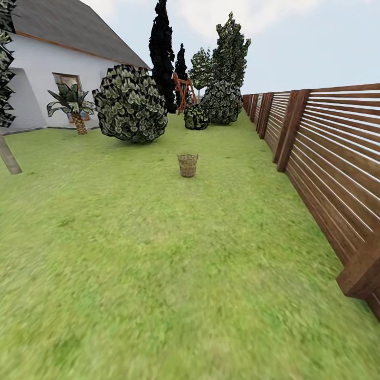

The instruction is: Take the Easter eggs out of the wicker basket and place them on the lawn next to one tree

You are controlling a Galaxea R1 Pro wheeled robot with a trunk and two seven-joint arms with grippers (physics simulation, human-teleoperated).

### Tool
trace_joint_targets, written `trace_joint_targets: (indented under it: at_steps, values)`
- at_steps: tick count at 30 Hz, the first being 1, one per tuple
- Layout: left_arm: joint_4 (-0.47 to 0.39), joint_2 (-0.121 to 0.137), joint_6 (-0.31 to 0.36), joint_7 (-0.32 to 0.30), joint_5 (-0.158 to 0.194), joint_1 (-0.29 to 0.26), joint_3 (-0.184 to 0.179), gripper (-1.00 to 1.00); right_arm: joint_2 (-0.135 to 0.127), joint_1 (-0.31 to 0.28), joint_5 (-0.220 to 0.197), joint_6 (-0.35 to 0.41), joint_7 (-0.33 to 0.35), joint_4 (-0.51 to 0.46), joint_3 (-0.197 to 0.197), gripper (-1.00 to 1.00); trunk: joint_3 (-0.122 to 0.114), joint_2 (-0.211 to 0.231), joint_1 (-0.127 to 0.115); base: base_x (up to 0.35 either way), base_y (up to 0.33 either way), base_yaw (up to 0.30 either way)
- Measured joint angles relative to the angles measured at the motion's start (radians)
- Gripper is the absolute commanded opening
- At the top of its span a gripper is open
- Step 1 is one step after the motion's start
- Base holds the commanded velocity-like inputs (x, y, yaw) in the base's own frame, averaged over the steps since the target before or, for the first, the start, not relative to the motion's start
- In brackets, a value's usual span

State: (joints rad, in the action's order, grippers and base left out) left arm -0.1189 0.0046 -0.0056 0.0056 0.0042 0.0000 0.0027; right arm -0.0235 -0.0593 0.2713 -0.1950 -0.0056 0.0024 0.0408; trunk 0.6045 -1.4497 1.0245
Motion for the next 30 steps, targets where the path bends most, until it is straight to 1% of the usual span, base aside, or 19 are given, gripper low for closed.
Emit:
trace_joint_targets:
  at_steps: [30]
  values:
    - [0.0, 0.0, 0.0, 0.0, 0.0, 0.0, 0.0, 1.0, -0.001, 0.0, 0.0, 0.0, 0.0, 0.0, 0.001, 1.0, 0.0, 0.0, 0.0, 0.316, 0.0, 0.0]
